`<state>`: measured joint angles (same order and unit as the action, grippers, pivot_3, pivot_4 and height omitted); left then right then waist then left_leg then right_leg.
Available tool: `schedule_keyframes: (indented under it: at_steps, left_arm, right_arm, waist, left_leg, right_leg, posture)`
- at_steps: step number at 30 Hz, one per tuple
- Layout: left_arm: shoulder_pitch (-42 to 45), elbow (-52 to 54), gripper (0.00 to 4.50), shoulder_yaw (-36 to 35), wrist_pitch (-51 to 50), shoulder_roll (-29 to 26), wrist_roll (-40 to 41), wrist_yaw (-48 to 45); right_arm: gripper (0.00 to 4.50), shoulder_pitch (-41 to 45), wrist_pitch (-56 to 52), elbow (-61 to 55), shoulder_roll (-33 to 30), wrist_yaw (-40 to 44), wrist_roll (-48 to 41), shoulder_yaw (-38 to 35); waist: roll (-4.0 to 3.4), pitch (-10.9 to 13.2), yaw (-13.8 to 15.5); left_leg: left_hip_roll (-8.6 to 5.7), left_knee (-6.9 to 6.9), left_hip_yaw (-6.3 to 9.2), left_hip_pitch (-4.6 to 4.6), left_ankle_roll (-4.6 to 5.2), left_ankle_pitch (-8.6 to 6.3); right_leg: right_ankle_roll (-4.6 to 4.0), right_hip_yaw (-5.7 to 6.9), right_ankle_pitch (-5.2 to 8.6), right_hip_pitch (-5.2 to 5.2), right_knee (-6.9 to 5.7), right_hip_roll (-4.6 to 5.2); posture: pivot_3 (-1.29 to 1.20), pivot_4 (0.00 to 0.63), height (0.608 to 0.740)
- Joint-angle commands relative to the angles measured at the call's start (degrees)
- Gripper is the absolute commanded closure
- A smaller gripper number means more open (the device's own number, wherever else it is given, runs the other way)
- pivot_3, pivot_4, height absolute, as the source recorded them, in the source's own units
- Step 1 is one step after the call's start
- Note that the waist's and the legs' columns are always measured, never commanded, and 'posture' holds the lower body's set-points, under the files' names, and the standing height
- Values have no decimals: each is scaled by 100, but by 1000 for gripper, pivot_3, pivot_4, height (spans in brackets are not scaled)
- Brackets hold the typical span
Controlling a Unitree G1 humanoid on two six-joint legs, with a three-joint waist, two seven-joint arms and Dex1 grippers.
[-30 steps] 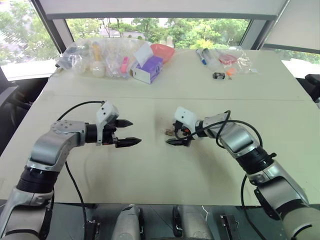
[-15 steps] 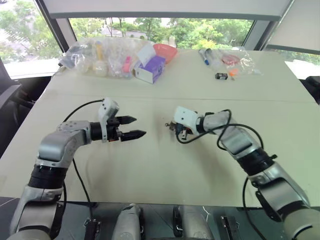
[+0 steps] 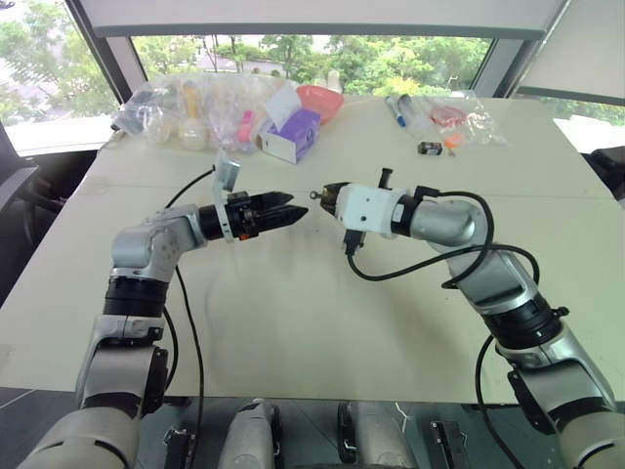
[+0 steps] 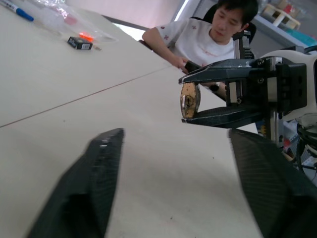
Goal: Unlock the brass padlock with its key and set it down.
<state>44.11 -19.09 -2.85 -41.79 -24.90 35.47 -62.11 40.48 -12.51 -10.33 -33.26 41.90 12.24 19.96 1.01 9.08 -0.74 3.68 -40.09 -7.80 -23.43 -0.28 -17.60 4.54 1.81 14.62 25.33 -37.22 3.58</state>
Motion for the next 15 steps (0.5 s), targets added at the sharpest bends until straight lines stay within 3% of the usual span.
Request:
schedule_keyframes:
  at_steps: [1, 13, 15]
  left_arm:
    - [287, 44, 1711, -118, 19, 65, 120, -95]
    - [484, -222, 1711, -33, 230, 209, -58, -185]
    - [512, -316, 2252, 2, 286, 224, -95, -252]
  right_arm:
    - [3804, 61, -88, -382, 38, 7, 20, -197]
    - [3804, 43, -253, -577, 145, 81, 15, -160]
    - [3804, 43, -275, -611, 156, 80, 19, -161]
  waist:
    - [0, 0, 0]
    - [0, 0, -1]
    - [0, 0, -1]
  left_leg:
    - [0, 0, 0, 0, 0, 0]
    - [0, 0, 0, 0, 0, 0]
    - [0, 0, 0, 0, 0, 0]
  right_leg:
    - [0, 0, 0, 0, 0, 0]
    - [0, 0, 0, 0, 0, 0]
    - [0, 0, 0, 0, 1, 0]
  posture:
    - [0, 150, 734]
    - [0, 150, 734]
    - [0, 150, 734]
